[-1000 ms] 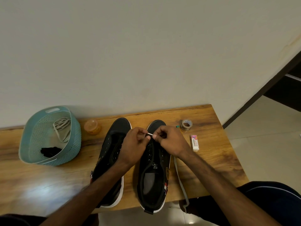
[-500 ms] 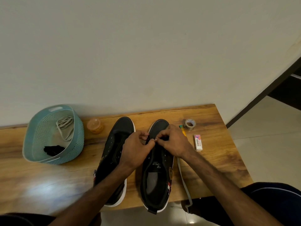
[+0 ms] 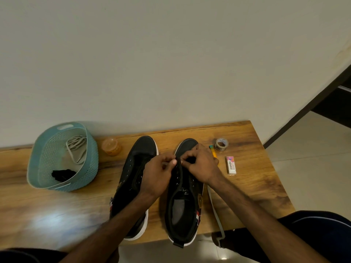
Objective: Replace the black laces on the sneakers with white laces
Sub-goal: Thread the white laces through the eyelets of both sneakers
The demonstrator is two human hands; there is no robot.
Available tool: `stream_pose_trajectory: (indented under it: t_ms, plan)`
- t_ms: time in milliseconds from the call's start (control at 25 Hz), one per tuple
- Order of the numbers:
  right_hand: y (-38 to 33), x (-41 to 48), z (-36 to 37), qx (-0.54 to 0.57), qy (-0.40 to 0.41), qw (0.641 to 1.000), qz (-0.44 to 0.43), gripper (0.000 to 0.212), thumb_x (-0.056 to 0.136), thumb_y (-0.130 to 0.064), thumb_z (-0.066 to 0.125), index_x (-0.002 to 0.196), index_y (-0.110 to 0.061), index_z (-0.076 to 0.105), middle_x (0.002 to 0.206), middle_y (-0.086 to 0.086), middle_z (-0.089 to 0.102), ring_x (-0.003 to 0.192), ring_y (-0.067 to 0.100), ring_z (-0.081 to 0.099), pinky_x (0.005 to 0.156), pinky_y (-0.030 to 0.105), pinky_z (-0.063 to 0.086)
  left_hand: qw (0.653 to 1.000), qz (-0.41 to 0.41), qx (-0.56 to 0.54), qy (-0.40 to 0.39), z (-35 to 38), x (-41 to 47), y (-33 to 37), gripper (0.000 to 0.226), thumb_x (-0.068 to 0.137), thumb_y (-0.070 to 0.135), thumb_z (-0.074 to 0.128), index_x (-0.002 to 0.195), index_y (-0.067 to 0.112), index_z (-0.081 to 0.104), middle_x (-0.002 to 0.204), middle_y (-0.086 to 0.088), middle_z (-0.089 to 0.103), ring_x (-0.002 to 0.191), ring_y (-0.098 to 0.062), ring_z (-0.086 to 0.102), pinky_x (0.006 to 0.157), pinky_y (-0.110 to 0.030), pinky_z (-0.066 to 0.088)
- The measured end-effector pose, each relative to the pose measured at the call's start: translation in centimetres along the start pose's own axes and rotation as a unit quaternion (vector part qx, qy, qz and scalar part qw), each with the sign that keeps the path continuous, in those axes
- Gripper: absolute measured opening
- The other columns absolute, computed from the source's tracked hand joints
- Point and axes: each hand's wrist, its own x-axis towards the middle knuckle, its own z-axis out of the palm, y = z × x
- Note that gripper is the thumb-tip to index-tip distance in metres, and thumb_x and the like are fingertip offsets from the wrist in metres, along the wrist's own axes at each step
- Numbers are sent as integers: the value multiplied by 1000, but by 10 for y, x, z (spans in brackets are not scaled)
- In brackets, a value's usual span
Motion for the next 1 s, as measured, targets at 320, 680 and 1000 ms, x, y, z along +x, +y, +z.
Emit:
stream_pose_trajectory:
  t_ms: [320,680,1000]
  plan:
    - [-5,-8,-13,-103,-62,992,-37,35,89,-42,66,123,-44,60,127,-5,41,126,17,32,102,52,31,998,-40,0,44,-8,4,3,4,97,15,55,96,19,57,95,-4,67,79,-18,68,67,-45,61]
    - [-7,-7,-12,-110,-79,990,-29,40,89,-35,67,127,-43,58,131,-3,39,129,21,30,104,55,32,950,-85,-289,80,-45,24,19,15,105,13,39,99,15,53,75,-3,53,64,-14,52,63,-25,52]
    - [-8,-6,-13,-120,-76,990,-24,41,89,-34,66,128,-44,57,133,-2,38,131,21,29,106,58,31,964,97,247,-32,-26,15,13,12,93,26,63,84,28,56,88,11,51,80,-2,50,67,-16,35]
